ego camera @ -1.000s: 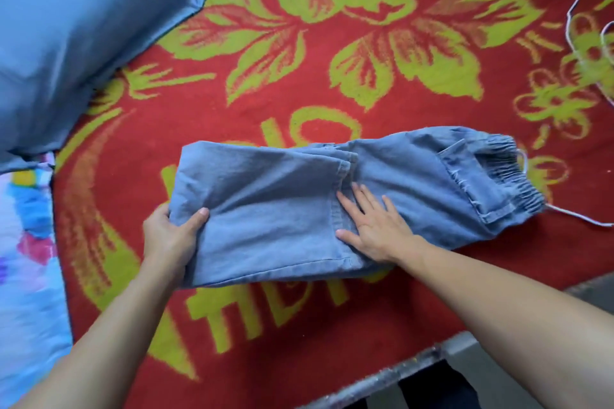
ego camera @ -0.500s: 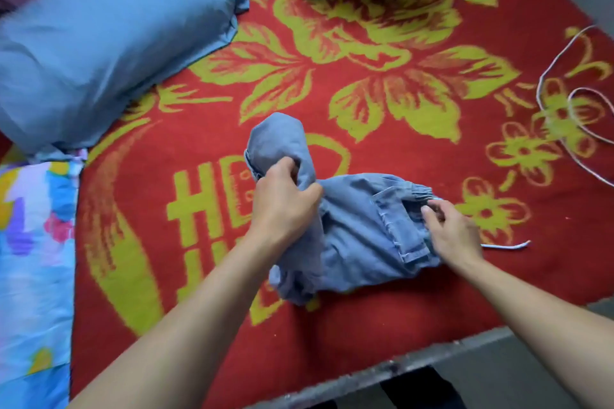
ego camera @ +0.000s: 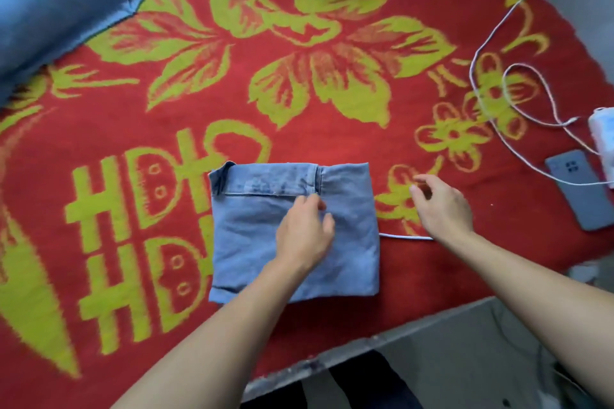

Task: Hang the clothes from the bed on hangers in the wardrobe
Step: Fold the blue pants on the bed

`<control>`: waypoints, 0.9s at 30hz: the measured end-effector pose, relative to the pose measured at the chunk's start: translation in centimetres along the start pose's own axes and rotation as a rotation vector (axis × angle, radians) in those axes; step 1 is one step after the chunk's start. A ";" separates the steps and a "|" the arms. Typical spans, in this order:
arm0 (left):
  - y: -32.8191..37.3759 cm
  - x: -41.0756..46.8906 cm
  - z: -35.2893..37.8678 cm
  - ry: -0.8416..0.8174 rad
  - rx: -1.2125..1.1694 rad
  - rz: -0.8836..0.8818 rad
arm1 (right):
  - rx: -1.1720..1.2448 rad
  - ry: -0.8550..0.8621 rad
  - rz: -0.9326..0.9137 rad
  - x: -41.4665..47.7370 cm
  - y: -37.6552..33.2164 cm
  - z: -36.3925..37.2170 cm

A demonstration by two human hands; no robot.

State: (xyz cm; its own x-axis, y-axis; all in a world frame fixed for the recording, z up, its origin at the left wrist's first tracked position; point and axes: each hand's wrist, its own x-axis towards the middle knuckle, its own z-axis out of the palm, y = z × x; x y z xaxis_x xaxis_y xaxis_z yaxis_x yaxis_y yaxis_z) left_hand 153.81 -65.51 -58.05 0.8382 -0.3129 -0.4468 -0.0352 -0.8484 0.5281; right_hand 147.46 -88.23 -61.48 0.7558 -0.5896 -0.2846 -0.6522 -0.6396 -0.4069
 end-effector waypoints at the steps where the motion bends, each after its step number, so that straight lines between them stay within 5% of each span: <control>1: -1.6 0.6 -1.3 0.073 0.057 0.012 | -0.020 0.018 -0.097 0.2 -1.7 0.3; 4: -6.4 3.2 -5.3 0.295 0.318 0.170 | -0.046 0.029 -0.413 0.8 -7.1 2.2; 7: -9.5 6.6 -7.8 0.213 0.571 0.233 | -0.178 -0.142 -0.580 1.7 -11.1 5.2; 10: -11.3 10.5 -7.9 -0.033 0.656 0.180 | -0.306 -0.430 -0.479 3.5 -10.9 8.5; 13: -13.4 12.6 -6.1 -0.185 0.527 0.052 | -0.297 -0.507 -0.447 4.7 -9.5 10.1; 21: -14.1 10.0 -7.0 -0.178 0.613 0.149 | -0.382 -0.453 -0.515 1.7 -10.0 8.0; 27: -14.3 -0.4 -7.7 -0.180 0.484 0.118 | -0.554 -0.509 -0.587 -4.4 -11.2 5.5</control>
State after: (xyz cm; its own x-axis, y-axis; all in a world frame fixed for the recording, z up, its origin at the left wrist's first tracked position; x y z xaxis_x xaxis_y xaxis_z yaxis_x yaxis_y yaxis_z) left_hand 158.12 -49.96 -59.89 0.7084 -0.4501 -0.5437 -0.4063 -0.8899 0.2074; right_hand 151.79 -75.76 -60.45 0.8204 0.1018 -0.5627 0.0032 -0.9848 -0.1735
